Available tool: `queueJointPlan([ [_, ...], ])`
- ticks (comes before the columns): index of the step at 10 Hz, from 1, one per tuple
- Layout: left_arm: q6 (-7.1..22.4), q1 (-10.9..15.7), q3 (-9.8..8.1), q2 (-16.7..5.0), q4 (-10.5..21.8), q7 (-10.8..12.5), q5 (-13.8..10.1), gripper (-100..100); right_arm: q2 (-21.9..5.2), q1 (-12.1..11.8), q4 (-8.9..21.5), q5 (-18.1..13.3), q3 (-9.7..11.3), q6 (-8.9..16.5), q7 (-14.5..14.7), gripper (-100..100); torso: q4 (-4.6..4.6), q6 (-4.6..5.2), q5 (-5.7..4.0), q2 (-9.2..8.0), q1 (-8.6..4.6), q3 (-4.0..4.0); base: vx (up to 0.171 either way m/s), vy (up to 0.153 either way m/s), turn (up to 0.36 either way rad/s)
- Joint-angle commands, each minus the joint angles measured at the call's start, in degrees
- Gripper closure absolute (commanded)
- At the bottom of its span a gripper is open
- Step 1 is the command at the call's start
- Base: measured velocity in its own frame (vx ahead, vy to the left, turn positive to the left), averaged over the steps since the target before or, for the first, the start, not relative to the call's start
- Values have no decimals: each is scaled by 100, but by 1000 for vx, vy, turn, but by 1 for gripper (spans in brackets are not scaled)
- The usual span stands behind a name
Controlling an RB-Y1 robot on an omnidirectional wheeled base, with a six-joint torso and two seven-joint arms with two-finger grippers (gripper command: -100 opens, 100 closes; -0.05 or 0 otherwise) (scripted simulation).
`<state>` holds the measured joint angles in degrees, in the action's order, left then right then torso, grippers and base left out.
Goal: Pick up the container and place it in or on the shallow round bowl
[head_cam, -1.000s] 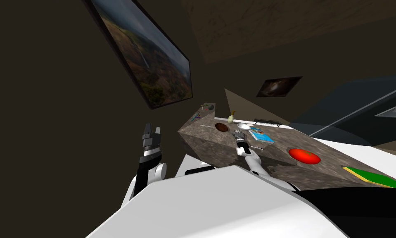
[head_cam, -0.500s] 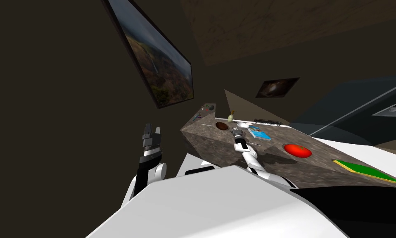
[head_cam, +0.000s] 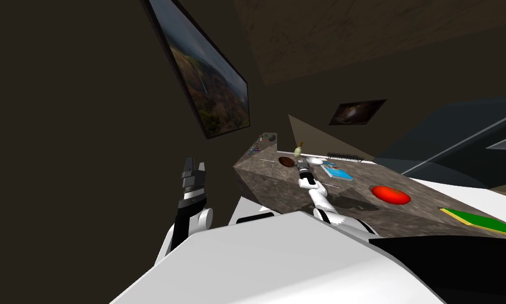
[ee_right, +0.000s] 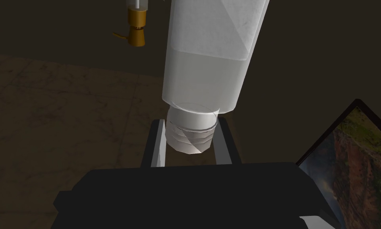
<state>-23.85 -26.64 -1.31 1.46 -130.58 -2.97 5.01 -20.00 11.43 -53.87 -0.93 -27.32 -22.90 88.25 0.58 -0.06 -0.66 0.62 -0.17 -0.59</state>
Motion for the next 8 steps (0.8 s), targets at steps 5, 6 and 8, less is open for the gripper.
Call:
queueJointPlan([
  [5,0,-1,0,0,0,0,0,0,-235,365,46,-134,-113,647,22,100,3,-1,4,19,8,-10,72,90,24],
  [6,0,-1,0,0,0,0,0,0,-305,410,144,-161,-155,735,70,100,7,-3,5,27,24,-16,152,147,26],
  [8,0,-1,0,0,0,0,0,0,-365,393,263,-168,-203,729,177,100,14,-2,7,52,24,-31,151,99,21],
])
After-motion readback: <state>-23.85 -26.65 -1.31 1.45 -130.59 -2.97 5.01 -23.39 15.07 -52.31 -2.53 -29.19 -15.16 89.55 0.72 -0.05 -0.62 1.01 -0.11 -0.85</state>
